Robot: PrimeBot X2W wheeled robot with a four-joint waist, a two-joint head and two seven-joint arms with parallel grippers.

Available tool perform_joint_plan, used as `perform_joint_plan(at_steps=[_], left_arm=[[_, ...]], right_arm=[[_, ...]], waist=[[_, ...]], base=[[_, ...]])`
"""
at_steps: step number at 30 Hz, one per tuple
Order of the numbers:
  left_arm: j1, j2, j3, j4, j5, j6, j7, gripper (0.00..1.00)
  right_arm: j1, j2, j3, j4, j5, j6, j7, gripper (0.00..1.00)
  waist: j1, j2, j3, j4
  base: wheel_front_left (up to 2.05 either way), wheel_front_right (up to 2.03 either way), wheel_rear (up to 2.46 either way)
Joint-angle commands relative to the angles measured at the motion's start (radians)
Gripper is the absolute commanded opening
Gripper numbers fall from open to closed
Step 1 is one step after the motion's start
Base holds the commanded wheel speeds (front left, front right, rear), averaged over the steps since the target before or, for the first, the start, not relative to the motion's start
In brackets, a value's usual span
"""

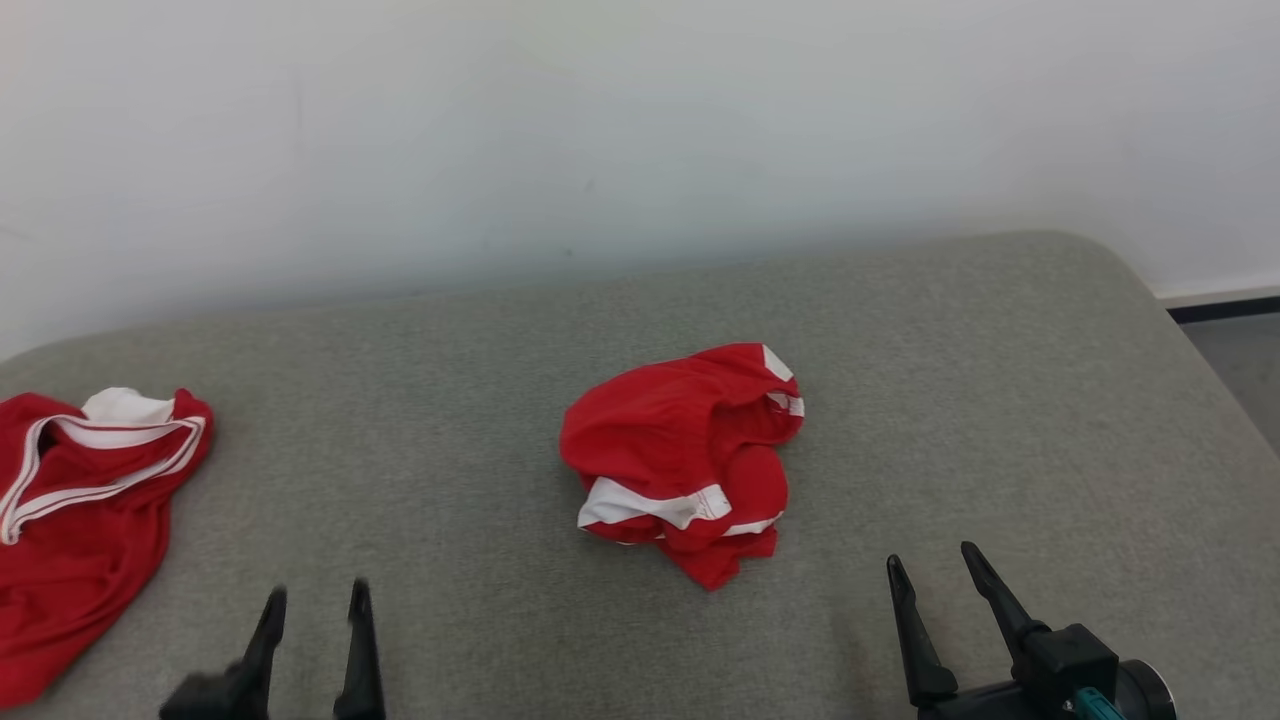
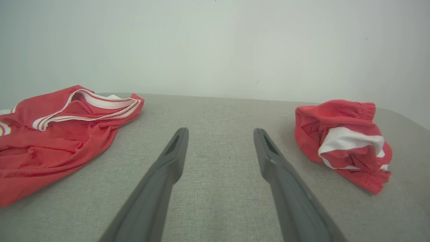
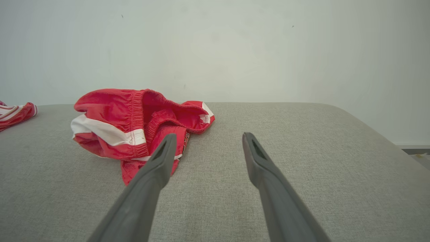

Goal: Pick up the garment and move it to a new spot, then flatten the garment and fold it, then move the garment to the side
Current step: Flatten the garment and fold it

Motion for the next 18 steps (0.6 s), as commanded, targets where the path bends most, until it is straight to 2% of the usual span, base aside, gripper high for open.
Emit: perform_joint_plan(at_steps=[1,6,12,18], left_arm=[[-0.039,0.004,-0.004,-0.009,0.009,-0.004,0.015,1.00],[-0.193,0.019,-0.047,0.010,0.018,-0.021,0.158,1.00],[-0.393,-0.005,-0.116,0.095,-0.012,-0.052,0.421,1.00],[-0.545,-0.020,-0.179,0.199,-0.003,-0.064,0.559,1.00]], right_arm=[[-0.011,-0.001,0.003,-0.001,0.008,-0.003,-0.002,1.00],[-0.018,-0.001,0.014,0.002,0.011,-0.003,-0.003,1.00],[-0.029,-0.001,0.031,0.008,0.021,-0.003,-0.004,1.00],[-0.048,-0.001,0.050,0.019,0.040,-0.003,-0.005,1.00]], waist=[[0.0000,0.0000,0.015,-0.029],[0.0000,0.0000,0.036,-0.097],[0.0000,0.0000,0.060,-0.184],[0.0000,0.0000,0.084,-0.274]], base=[[0.00,0.00,0.00],[0.00,0.00,0.00],[0.00,0.00,0.00],[0.00,0.00,0.00]])
